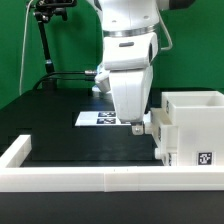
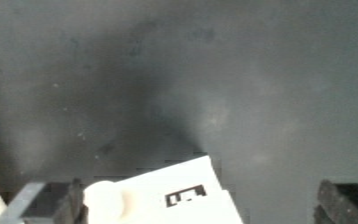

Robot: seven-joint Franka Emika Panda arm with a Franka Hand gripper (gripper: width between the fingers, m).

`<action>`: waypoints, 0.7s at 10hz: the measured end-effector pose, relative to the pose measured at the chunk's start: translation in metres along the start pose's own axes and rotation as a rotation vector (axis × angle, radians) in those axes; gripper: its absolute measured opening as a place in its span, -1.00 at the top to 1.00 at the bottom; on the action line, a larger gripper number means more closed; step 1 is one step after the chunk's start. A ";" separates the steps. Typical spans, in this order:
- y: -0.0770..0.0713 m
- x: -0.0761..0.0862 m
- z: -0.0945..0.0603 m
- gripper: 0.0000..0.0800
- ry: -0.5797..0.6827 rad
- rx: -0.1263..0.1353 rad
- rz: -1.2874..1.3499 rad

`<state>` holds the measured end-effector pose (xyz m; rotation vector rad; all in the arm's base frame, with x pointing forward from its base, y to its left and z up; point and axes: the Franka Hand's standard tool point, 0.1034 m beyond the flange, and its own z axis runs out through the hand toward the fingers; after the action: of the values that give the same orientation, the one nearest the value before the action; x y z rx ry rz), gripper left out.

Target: Assemble drawer

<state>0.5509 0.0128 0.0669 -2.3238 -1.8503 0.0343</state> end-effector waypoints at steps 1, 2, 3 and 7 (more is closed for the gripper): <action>-0.001 0.004 0.000 -0.62 -0.001 0.001 0.019; -0.002 0.009 0.000 -0.62 -0.002 0.002 0.039; -0.004 0.014 0.000 -0.62 -0.002 0.003 0.047; -0.004 0.013 -0.001 -0.62 -0.003 0.008 0.049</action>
Offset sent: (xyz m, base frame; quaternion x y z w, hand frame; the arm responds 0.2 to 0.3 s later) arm 0.0008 0.0153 0.0081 0.0105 0.0010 0.0192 0.9998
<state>0.5500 0.0261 0.0702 -2.3651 -1.7908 0.0513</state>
